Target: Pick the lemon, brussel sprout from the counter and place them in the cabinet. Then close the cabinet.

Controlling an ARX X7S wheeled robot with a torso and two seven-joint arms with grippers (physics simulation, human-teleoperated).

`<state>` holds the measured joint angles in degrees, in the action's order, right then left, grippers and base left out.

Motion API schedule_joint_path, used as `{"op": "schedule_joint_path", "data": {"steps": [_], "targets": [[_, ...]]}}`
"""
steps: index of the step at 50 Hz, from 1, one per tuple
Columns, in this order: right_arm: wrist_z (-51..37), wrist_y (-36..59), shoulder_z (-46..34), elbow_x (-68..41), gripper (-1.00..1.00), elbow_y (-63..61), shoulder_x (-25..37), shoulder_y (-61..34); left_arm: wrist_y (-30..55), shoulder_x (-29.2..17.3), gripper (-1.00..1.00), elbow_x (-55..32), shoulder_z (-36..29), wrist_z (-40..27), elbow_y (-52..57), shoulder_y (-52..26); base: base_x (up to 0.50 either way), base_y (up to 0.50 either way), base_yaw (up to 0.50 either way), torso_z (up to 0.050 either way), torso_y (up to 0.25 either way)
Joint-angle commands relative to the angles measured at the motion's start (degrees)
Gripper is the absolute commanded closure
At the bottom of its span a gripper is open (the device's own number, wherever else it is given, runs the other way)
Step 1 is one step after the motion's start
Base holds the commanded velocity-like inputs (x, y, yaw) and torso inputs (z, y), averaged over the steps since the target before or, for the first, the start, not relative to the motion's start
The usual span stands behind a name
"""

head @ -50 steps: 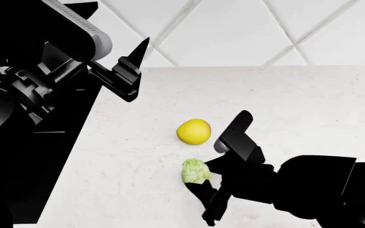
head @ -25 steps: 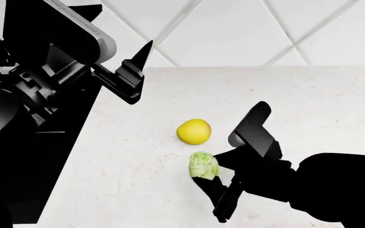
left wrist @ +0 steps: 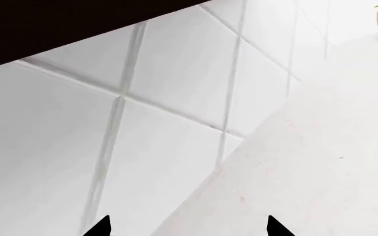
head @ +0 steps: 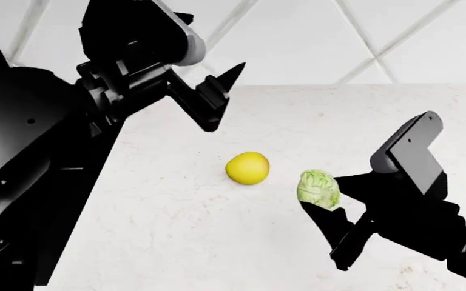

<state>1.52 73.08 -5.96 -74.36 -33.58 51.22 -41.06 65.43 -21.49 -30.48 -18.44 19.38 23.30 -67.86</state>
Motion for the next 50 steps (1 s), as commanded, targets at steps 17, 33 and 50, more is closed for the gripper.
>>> {"op": "schedule_joint_path", "data": {"steps": [17, 33, 50], "targets": [[-4.0, 0.3, 3.8, -2.8, 1.0, 0.7, 3.7, -1.7, -6.6, 0.5, -1.0, -1.8, -12.4, 20.3, -20.4, -10.1, 0.0, 0.0, 0.0, 0.0, 0.0], [-4.3, 0.1, 2.1, -2.2, 1.0, 1.3, 3.0, -3.1, -11.6, -1.0, -1.0, -4.4, -13.9, 30.3, -26.4, -9.7, 0.0, 0.0, 0.0, 0.0, 0.0], [-4.6, 0.1, 0.5, -1.7, 1.0, 1.9, 2.5, -4.5, -15.2, -1.1, -1.0, -4.5, -13.0, 29.7, -28.5, -5.2, 0.0, 0.0, 0.0, 0.0, 0.0]]}}
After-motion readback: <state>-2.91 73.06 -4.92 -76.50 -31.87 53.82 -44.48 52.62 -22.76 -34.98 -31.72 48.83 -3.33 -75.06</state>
